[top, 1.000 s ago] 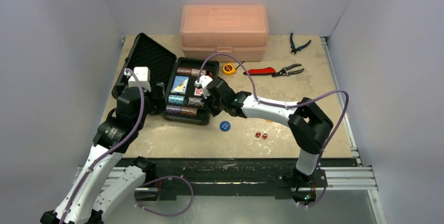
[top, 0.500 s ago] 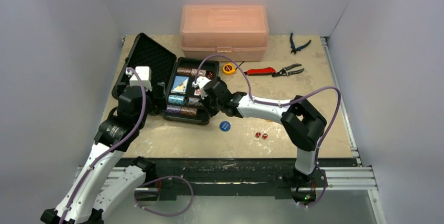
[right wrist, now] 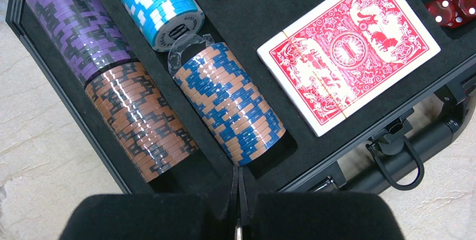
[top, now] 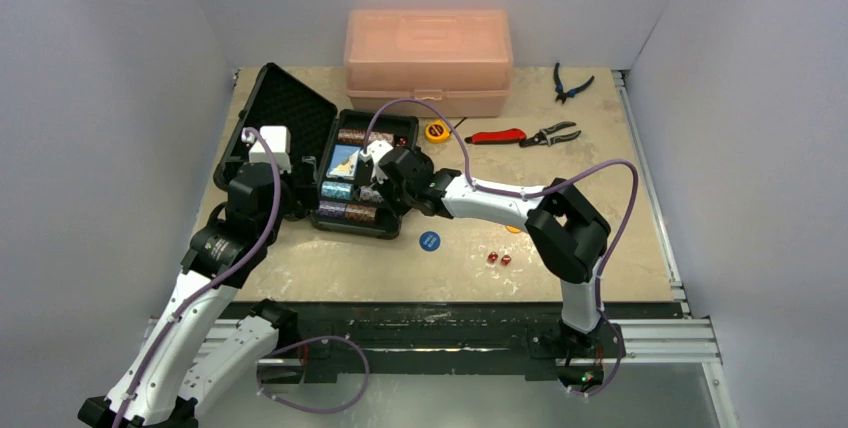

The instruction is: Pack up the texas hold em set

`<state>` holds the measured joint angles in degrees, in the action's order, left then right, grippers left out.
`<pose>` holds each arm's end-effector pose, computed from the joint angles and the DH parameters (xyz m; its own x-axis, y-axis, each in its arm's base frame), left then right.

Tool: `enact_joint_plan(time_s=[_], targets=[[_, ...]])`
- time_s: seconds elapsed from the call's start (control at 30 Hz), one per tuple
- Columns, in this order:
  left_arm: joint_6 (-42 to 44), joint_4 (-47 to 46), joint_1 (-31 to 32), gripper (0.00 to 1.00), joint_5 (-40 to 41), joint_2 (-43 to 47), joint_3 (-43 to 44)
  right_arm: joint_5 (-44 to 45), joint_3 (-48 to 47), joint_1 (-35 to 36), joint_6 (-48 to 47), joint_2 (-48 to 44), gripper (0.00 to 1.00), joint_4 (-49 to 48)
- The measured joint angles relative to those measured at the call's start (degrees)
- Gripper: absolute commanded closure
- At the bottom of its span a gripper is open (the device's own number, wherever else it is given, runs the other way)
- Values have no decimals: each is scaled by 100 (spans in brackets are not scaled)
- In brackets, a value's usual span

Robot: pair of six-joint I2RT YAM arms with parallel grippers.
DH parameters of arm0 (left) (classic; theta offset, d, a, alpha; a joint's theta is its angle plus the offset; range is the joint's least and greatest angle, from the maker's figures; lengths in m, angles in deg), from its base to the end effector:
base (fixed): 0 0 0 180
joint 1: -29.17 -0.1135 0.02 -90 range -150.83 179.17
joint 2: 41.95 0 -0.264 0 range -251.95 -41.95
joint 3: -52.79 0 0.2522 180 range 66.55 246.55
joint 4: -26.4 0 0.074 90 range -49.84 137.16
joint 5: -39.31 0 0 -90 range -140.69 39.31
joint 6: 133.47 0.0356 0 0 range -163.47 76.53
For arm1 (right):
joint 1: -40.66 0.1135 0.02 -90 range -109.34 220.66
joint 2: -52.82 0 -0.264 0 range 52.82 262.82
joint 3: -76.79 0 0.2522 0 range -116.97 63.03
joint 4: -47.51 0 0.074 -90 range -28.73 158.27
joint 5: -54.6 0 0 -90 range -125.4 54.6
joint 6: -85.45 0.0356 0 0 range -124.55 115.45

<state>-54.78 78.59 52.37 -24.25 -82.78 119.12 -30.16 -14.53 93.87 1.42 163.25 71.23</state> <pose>0.1372 -0.0416 0.3471 -0.4023 -0.0186 -0.9153 -0.0936 0.9954 0.0209 0.2606 0.3430 0.2039 -0.4837 -0.4739 -0.7359 -0.7109 0.7031 0.0145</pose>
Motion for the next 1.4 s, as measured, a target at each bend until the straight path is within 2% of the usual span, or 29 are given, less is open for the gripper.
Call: enact_joint_plan(time_s=[0.33,0.57,1.4], targets=[[0,-2,-7,0,0,-15,0,9,-529,0,-59,264,100,546],[0,-2,-7,0,-2,-11,0,85,-997,-7,-107,614,100,555],[0,-17,-33,0,-50,-2,0,-350,-1504,-90,-260,881,100,968]])
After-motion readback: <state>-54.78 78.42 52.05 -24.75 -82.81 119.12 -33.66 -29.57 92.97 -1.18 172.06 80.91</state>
